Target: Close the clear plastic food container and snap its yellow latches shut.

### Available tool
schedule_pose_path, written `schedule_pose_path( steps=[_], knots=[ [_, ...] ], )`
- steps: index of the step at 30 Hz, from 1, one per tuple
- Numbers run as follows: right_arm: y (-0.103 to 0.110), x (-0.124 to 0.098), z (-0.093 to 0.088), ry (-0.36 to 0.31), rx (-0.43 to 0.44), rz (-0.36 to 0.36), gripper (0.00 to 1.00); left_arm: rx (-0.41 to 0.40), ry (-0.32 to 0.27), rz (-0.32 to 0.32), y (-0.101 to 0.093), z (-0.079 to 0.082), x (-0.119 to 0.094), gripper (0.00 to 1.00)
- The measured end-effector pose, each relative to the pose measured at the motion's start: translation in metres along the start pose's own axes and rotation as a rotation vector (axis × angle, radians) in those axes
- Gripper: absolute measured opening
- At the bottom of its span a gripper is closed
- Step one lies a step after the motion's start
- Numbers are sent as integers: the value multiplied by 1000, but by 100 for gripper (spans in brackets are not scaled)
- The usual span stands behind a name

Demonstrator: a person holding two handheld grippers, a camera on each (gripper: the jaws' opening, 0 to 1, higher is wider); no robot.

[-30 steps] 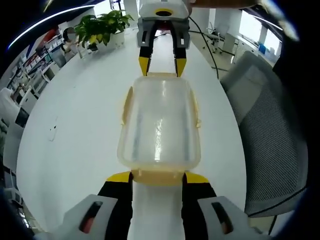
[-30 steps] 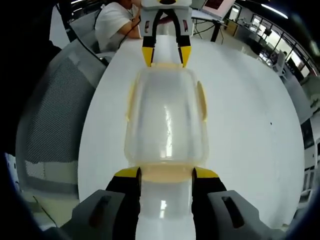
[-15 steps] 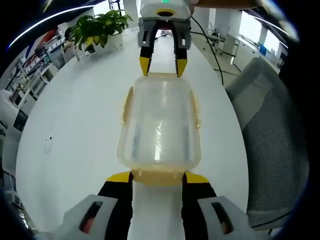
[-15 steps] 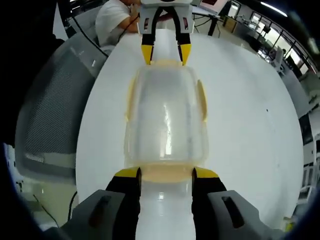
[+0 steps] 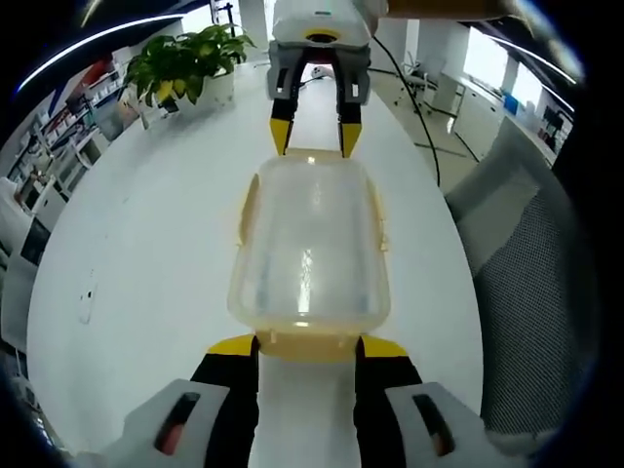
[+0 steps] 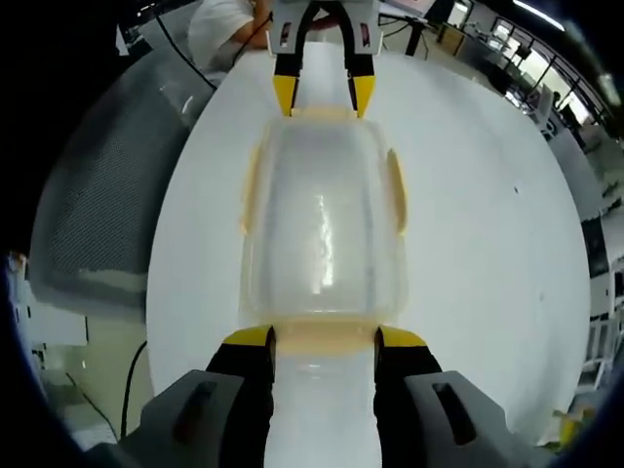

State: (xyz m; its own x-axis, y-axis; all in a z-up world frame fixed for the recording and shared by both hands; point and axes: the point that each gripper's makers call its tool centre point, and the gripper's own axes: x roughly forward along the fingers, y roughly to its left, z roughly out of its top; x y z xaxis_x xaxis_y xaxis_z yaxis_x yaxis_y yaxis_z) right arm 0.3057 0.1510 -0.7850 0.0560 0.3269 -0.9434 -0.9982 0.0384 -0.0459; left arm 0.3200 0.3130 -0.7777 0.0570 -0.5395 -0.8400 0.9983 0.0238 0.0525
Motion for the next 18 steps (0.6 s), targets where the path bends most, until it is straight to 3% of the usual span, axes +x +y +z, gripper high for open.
schedule_pose_path(
  steps=[8,18],
  knots=[
    [-1,-7,-19,21,13,-4,37,7,-20,2,1,21,8,32],
    [1,-8,-24,41,9,2,37,1,-20,-3,-2,22,13,32]
  ],
)
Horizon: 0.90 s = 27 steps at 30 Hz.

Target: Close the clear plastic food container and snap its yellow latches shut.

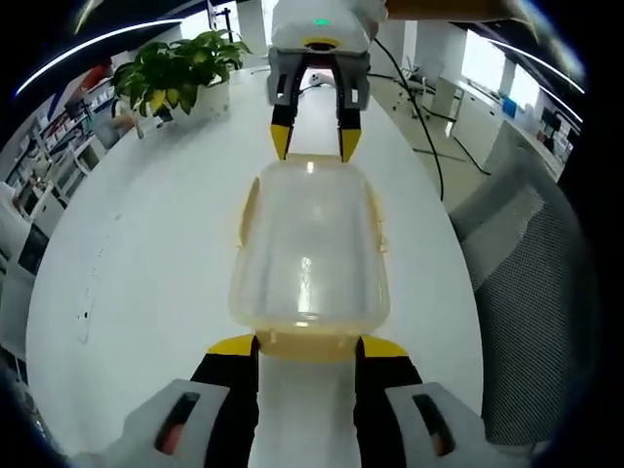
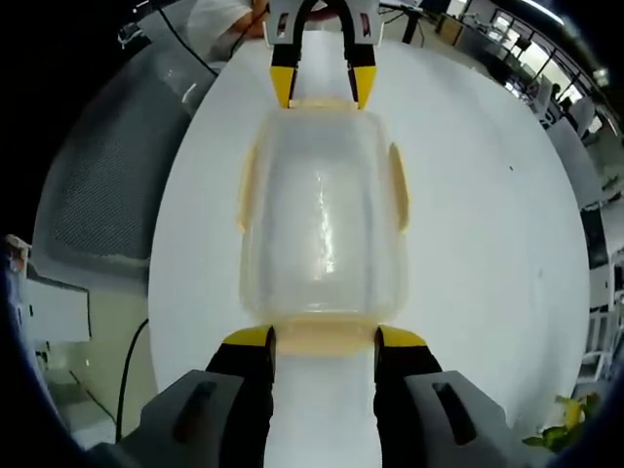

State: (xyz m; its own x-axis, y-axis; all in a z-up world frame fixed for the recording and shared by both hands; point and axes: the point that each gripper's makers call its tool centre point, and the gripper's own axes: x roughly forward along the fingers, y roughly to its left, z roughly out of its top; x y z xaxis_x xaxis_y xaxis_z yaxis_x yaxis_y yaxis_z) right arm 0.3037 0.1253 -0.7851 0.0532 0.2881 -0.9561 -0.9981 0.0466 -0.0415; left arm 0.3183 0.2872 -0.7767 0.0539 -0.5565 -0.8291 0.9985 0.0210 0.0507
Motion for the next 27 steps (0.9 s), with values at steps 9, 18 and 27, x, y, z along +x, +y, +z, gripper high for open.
schedule_pose_path(
  steps=[9,18,27],
  knots=[
    [5,2,1,-4,6,9,37,-7,9,-3,-2,-5,5,32],
    [5,5,-2,-25,31,21,37,-2,13,-10,-3,-5,9,32],
    [6,6,-2,-66,61,24,37,19,28,-24,-3,-4,11,32]
  ],
)
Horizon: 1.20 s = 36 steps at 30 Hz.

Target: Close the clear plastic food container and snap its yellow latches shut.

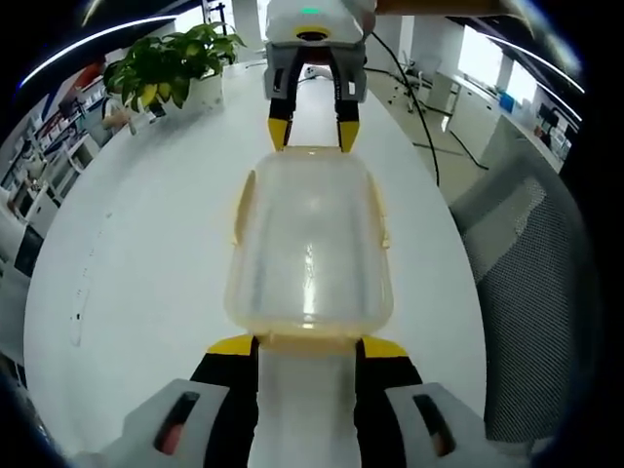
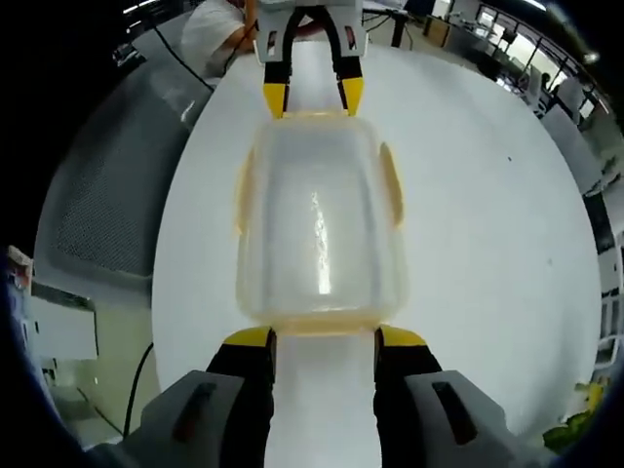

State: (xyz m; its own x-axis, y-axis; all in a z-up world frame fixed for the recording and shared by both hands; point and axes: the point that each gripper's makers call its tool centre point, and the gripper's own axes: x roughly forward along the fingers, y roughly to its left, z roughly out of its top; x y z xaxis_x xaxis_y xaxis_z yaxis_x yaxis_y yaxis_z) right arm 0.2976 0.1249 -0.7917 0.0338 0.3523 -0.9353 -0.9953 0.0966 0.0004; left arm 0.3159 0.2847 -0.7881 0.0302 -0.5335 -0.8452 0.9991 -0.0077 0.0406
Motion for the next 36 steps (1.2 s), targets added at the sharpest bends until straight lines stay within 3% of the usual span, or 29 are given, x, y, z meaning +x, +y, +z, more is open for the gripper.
schedule_pose_path(
  steps=[17,25,36],
  knots=[
    [0,-1,0,23,-25,2,37,12,5,-3,0,0,0,33],
    [0,-1,-1,32,-37,-1,38,51,42,19,-2,-2,2,34],
    [1,0,-1,20,-19,-15,39,6,36,26,-3,-3,2,38]
  ],
)
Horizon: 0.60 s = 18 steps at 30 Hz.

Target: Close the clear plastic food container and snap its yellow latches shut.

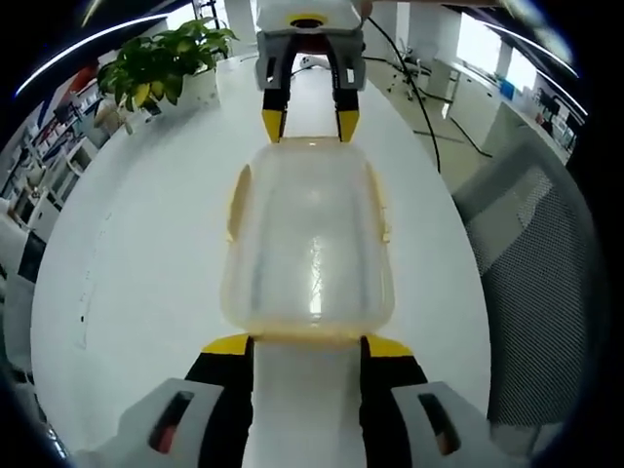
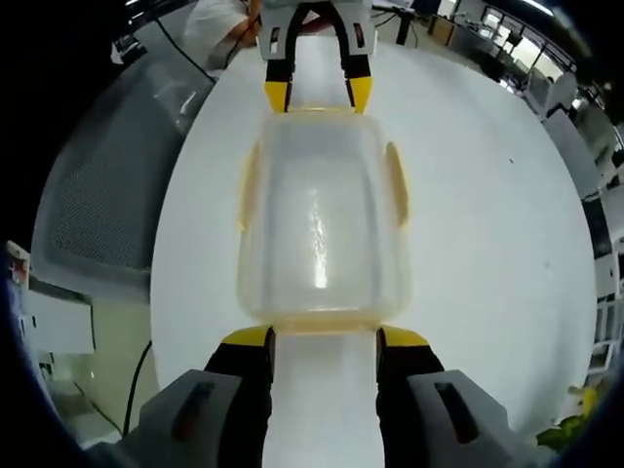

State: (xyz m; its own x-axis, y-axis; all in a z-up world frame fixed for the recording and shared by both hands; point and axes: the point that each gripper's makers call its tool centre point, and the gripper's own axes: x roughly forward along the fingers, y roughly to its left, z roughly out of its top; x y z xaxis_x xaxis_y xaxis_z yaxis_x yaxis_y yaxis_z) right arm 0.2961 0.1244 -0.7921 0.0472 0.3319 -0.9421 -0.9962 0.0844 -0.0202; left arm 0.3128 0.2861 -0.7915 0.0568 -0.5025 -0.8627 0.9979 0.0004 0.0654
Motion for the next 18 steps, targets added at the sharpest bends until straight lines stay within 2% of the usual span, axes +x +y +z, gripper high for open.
schedule_pose_path(
  steps=[4,7,9,16,18],
  knots=[
    [-2,-1,-3,-26,55,-3,40,-19,-14,15,-2,-1,-2,38],
    [-1,-2,-3,-47,97,-13,41,-74,-46,34,1,-1,-7,40],
    [2,-2,-3,-58,121,-16,44,-134,-91,10,-3,2,-9,43],
    [10,-11,-1,-101,194,-50,45,-176,-112,22,-1,-7,-18,45],
    [13,-12,-1,-114,226,-58,45,-231,-146,15,-3,-5,-21,45]
  ],
)
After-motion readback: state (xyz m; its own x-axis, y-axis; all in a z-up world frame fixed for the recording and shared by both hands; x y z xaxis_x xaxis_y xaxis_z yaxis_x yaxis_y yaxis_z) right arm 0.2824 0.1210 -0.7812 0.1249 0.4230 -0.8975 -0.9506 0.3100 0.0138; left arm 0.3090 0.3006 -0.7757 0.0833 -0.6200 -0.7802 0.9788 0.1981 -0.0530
